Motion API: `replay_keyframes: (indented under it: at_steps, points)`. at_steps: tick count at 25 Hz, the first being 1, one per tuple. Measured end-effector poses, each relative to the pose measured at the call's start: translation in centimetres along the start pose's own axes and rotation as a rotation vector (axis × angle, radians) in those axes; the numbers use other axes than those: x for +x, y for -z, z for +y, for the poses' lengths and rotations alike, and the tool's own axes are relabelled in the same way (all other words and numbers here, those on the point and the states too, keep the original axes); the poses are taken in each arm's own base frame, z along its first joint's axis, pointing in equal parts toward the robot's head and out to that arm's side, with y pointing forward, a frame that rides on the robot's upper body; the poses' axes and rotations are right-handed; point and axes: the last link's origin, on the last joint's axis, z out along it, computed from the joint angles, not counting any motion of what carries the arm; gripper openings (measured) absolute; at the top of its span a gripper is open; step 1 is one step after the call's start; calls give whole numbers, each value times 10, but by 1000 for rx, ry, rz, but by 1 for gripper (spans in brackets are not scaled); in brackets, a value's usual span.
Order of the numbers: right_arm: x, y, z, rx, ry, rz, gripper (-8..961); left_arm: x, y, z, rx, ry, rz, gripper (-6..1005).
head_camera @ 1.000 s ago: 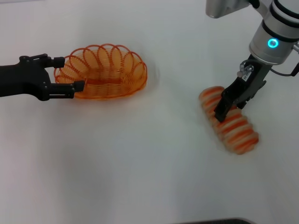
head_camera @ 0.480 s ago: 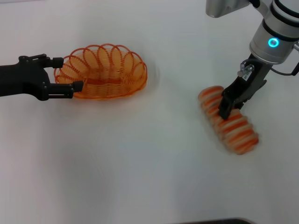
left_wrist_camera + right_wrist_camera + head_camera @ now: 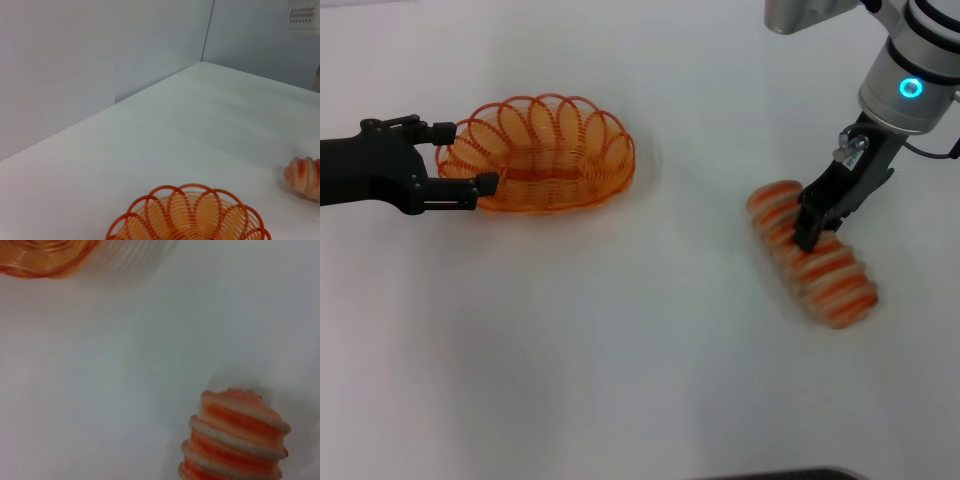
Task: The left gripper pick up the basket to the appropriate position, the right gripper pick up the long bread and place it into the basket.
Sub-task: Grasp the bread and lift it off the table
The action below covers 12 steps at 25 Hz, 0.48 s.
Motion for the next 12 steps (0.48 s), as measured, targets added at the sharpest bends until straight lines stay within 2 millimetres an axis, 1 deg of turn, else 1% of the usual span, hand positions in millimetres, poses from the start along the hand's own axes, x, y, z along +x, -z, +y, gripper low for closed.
replay_keyframes:
  at_steps: [8,12]
  points:
    - [2,1,-1,-10,2,-2,329,-2,1,1,2,6,-1,900]
    - [4,4,-4,-15,17,-26,307,-3,1,1,2,12,-1,900]
